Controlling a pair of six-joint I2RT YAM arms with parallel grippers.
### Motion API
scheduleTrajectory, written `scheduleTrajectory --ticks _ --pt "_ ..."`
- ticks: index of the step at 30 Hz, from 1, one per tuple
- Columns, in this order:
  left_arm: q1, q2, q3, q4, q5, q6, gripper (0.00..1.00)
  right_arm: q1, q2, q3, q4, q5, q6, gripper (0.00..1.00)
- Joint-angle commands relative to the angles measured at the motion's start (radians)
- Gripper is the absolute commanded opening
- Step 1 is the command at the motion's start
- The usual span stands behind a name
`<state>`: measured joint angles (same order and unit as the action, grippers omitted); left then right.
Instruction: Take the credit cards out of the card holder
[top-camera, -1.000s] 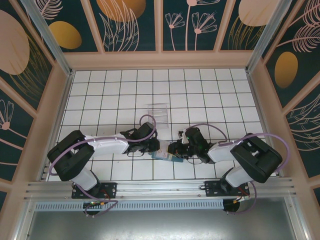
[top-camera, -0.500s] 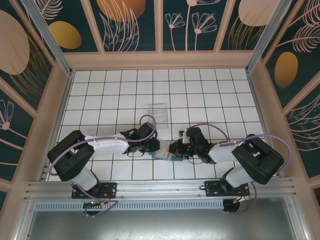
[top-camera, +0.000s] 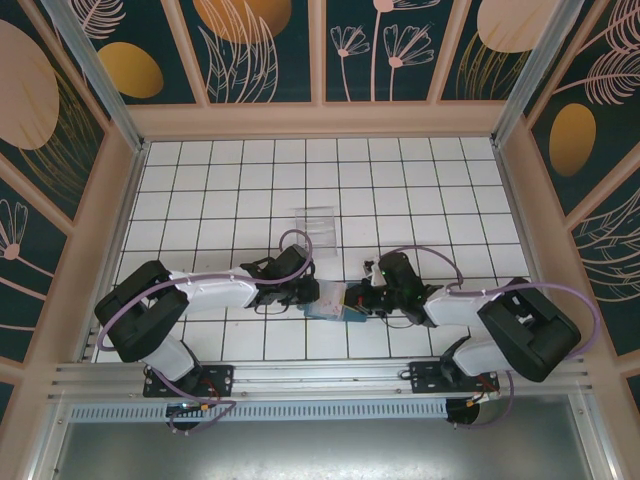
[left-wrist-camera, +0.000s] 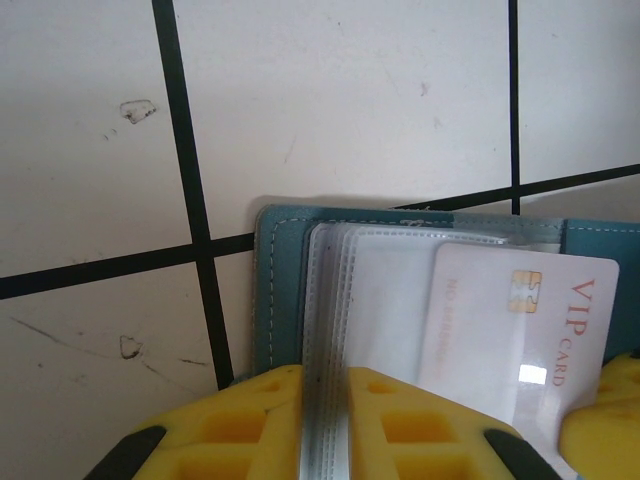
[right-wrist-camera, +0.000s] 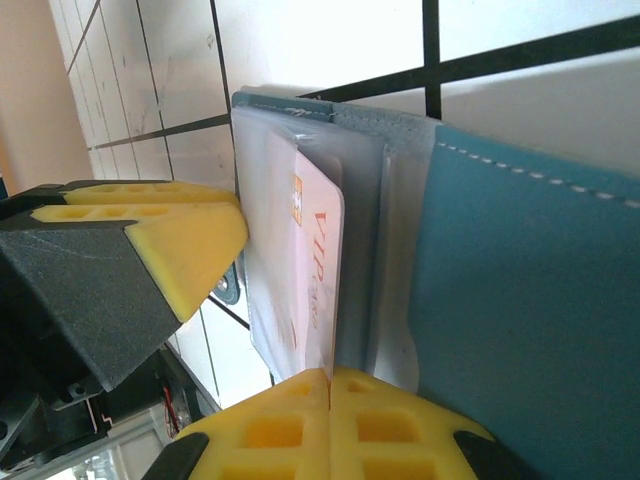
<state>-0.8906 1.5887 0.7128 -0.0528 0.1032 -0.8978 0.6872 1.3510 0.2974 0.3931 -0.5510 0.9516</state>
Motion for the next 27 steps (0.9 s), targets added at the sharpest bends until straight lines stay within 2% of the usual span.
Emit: scheduleTrajectory --ticks 1,6,15,21,27 --pt "-0.006 0.033 -0.029 -0.171 -0.031 0.024 0.18 -0.017 -0.033 0.0 -0.089 0.02 -0.046 0.01" --pt "-0.006 0.026 -0.029 -0.176 -0.032 0.02 0.18 -0.03 -0.081 0.015 -0.182 0.03 -0.079 0.0" --pt "-0.007 -0.017 -0.035 -0.179 -0.054 -0.003 0.18 -0.082 -0.223 0.138 -0.486 0.093 -0.208 0.0" --pt "-0.006 -0.068 -0.077 -0.152 -0.06 -0.044 0.19 -0.135 -0.198 0.291 -0.621 0.143 -0.406 0.0" --pt "-0.006 -0.108 -0.108 -0.139 -0.065 -0.067 0.19 -0.135 -0.059 0.536 -0.765 0.227 -0.729 0.0"
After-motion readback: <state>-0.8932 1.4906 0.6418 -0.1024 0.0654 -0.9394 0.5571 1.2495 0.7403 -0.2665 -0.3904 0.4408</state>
